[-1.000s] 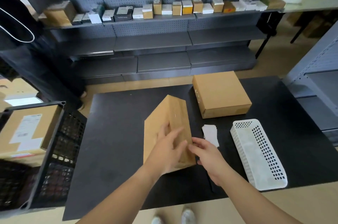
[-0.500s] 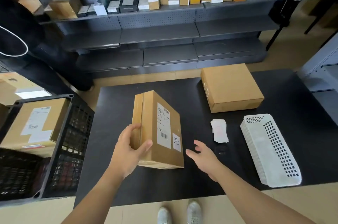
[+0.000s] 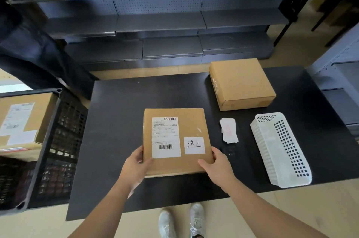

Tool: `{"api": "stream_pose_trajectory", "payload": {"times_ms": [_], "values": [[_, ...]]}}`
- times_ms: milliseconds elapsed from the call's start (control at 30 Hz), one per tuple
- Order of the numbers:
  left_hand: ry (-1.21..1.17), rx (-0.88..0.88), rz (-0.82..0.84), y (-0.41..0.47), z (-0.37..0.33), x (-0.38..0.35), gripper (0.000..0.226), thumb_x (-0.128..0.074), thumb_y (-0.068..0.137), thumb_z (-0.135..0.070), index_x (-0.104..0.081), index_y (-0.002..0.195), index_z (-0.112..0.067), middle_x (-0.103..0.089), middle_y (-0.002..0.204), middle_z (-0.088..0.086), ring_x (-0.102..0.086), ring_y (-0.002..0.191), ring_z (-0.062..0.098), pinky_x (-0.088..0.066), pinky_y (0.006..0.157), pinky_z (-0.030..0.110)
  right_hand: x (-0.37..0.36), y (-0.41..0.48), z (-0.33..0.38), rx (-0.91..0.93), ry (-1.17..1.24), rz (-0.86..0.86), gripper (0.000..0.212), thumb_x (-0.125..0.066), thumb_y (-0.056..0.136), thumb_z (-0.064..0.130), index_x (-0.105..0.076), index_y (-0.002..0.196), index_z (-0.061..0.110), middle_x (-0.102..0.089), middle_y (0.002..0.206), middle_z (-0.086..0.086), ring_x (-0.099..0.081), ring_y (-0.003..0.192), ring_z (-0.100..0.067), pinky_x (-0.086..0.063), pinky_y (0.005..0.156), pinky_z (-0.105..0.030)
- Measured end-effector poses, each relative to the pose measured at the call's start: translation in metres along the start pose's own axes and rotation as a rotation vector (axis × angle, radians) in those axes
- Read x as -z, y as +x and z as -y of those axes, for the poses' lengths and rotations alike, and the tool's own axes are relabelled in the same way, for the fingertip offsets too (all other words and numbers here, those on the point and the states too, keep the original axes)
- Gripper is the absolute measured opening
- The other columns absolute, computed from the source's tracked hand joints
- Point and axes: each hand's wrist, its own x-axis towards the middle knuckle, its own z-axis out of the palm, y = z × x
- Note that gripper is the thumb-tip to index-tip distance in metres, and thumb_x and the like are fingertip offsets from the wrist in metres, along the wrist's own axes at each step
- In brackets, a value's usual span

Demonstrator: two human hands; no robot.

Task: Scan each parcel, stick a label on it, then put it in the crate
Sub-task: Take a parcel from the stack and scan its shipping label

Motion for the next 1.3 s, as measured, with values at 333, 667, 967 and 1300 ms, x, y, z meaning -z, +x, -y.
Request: {"api": "stream_pose_trajectory", "payload": {"times_ms": [333,667,967,1300], "values": [[0.092,0.103,0.015,0.016,0.024,-0.021,0.053,-0.061,0.097,-0.033,-0.043,0.146,-0.024,-0.061,0.119,-0.011,-0.06,0.109,0.014,-0.046,0.09,0.031,0.003,0.002,-0.021,0.03,-0.017,-0.056,0.079,-0.075,0.092,0.032,-0.033,0.158,0.024,-0.046,0.149,-0.001,-0.052,0.133,-0.021,-0.044,0.115,-0.045],[0.112,0.081,-0.02,0.019,0.028,-0.025,0.058,-0.061,0.098,-0.028,-0.037,0.15,-0.02,-0.057,0.126,-0.01,-0.057,0.11,0.016,-0.044,0.09,0.029,0.005,0.008,-0.031,0.046,0.011,-0.124,0.066,-0.072,0.094,0.035,-0.042,0.153,0.024,-0.054,0.14,0.001,-0.059,0.121,-0.017,-0.05,0.104,-0.035],[0.555,-0.342,-0.164,0.013,0.045,-0.027,0.03,-0.06,0.099,-0.026,-0.062,0.128,-0.025,-0.053,0.129,-0.014,-0.048,0.123,0.01,-0.036,0.1,0.02,0.025,0.028,-0.069,-0.244,-0.446,-0.34,0.093,-0.066,0.084,0.067,-0.031,0.152,0.015,-0.04,0.15,-0.013,-0.042,0.136,-0.035,-0.042,0.105,-0.055],[0.699,-0.572,-0.185,0.011,0.075,-0.033,0.023,-0.073,0.089,-0.009,-0.076,0.11,-0.019,-0.065,0.123,-0.002,-0.047,0.116,0.01,-0.046,0.097,0.025,0.003,0.047,-0.07,-0.29,-0.532,-0.467,0.086,-0.056,0.085,0.074,-0.039,0.141,0.009,-0.047,0.138,-0.016,-0.046,0.126,-0.035,-0.046,0.095,-0.054]]}}
